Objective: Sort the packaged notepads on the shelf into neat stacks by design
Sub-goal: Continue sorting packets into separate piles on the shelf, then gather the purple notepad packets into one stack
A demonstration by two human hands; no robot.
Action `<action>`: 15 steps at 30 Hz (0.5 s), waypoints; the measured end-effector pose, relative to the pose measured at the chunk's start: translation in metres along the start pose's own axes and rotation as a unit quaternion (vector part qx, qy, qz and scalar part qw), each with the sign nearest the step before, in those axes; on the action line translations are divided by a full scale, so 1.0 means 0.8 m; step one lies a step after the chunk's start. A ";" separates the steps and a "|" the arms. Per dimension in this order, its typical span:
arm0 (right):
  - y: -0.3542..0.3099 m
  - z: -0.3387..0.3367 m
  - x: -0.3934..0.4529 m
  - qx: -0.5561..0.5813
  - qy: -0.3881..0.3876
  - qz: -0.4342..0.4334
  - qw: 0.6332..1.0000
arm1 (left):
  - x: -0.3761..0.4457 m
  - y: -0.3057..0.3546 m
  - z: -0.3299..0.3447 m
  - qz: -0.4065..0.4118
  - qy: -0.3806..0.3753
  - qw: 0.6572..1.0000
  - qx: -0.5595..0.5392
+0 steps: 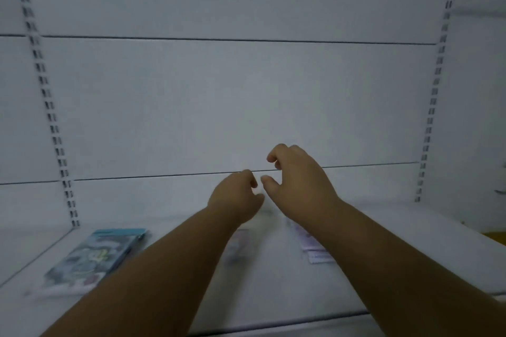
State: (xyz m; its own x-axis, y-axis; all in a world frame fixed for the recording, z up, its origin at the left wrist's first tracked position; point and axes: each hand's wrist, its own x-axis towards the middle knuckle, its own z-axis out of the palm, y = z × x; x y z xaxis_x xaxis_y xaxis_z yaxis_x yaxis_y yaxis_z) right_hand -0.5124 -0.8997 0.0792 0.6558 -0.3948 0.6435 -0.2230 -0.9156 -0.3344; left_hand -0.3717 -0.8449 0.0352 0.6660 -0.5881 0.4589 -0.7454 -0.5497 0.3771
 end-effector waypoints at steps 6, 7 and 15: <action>-0.205 0.076 0.012 0.052 -0.020 -0.105 0.993 | -0.120 -0.174 -0.157 -0.043 0.044 0.997 0.050; -0.247 0.092 0.008 0.064 -0.023 -0.120 0.990 | -0.147 -0.205 -0.188 -0.062 0.052 0.995 0.061; -0.598 0.229 -0.052 0.123 -0.078 -0.209 0.967 | -0.378 -0.464 -0.403 -0.201 0.069 0.963 0.164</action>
State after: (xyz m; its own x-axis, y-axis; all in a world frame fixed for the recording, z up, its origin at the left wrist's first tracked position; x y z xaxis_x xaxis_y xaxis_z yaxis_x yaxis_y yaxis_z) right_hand -0.3009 -0.4311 0.0861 0.7568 0.0396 0.6525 0.2501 -0.9398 -0.2330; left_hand -0.3060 -0.2715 0.0160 0.8714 -0.2173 0.4397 -0.3635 -0.8880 0.2815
